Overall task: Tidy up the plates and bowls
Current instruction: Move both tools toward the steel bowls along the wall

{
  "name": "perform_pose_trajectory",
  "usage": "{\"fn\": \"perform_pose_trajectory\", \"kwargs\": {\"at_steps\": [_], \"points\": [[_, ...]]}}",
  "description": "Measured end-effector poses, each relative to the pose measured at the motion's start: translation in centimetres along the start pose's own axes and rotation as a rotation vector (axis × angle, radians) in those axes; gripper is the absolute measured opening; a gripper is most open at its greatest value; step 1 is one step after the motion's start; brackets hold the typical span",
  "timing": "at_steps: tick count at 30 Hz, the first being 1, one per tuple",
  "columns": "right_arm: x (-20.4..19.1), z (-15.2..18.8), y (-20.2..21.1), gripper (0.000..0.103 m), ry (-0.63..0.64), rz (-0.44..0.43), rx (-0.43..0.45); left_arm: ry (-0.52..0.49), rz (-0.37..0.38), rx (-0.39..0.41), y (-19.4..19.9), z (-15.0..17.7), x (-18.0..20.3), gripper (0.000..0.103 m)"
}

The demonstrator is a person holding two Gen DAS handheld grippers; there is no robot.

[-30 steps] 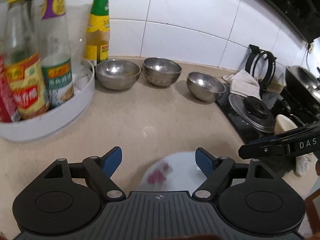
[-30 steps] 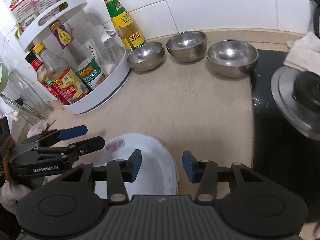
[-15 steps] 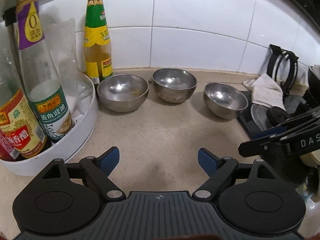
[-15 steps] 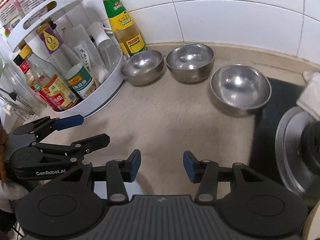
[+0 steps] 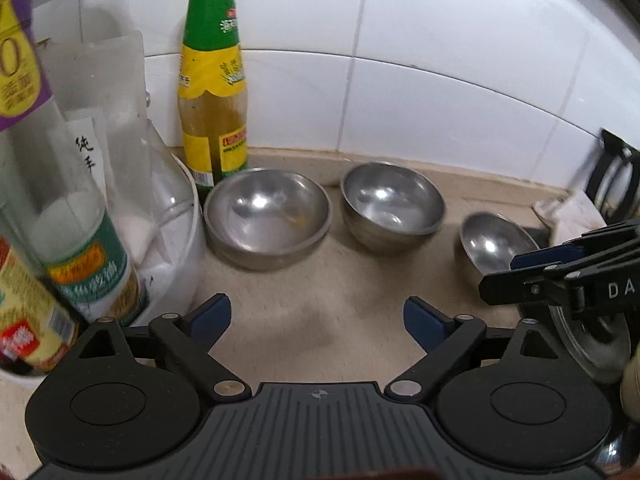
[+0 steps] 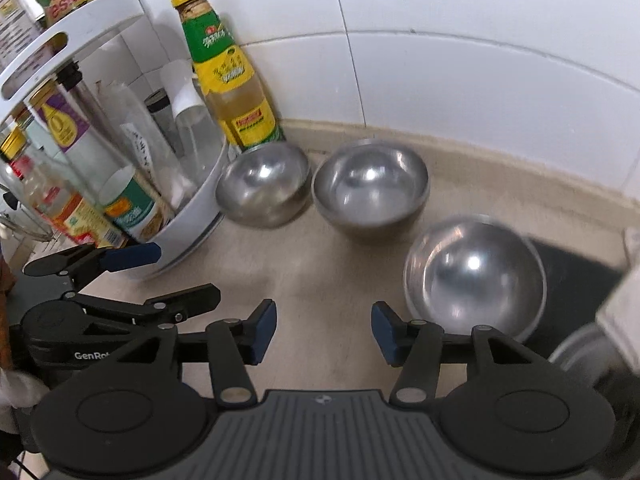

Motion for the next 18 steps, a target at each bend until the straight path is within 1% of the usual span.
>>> {"fn": "perform_pose_trajectory", "kwargs": {"at_steps": [4, 6, 9, 11, 12, 13, 15, 18], "points": [[0.7, -2.3, -1.3, 0.051, 0.026, -0.007, 0.000, -0.012, 0.000, 0.014, -1.3, -2.0, -0.2, 0.097], [0.9, -3.4, -2.0, 0.051, 0.044, -0.009, -0.003, -0.047, 0.005, 0.026, -2.1, -2.6, -0.1, 0.097], [1.4, -5.0, -3.0, 0.051, 0.054, -0.010, -0.004, -0.117, 0.039, 0.052, -3.2, -3.2, 0.4, 0.096], [1.5, -6.1, -3.6, 0.051, 0.052, -0.029, -0.010, -0.150, 0.055, 0.039, -4.2, -3.1, 0.6, 0.091], [1.3, -6.8, -3.9, 0.051, 0.047, -0.052, -0.014, -0.153, 0.075, 0.023, -4.6, -2.8, 0.7, 0.083], [1.0, -7.6, -4.3, 0.051, 0.037, -0.080, -0.014, -0.153, 0.097, 0.007, -4.9, -2.6, 0.8, 0.077], [0.2, -9.2, -5.4, 0.051, 0.036, -0.126, -0.022, -0.153, 0.100, -0.017, -5.6, -2.4, 0.7, 0.077], [-1.0, -10.9, -8.1, 0.051, 0.073, -0.128, -0.055, -0.164, 0.105, -0.010, -5.9, -2.4, 0.6, 0.078]]}}
Point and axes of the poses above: each gripper's, at about its wrist camera, not at the fingertips, and y roughly against the way its jaws point, x to its right, z to its underside, the point moved 10 cm from there along -y, roughly the way its jaws point, and after that the axes turned 6 degrees about -z, right-handed, at the moved point
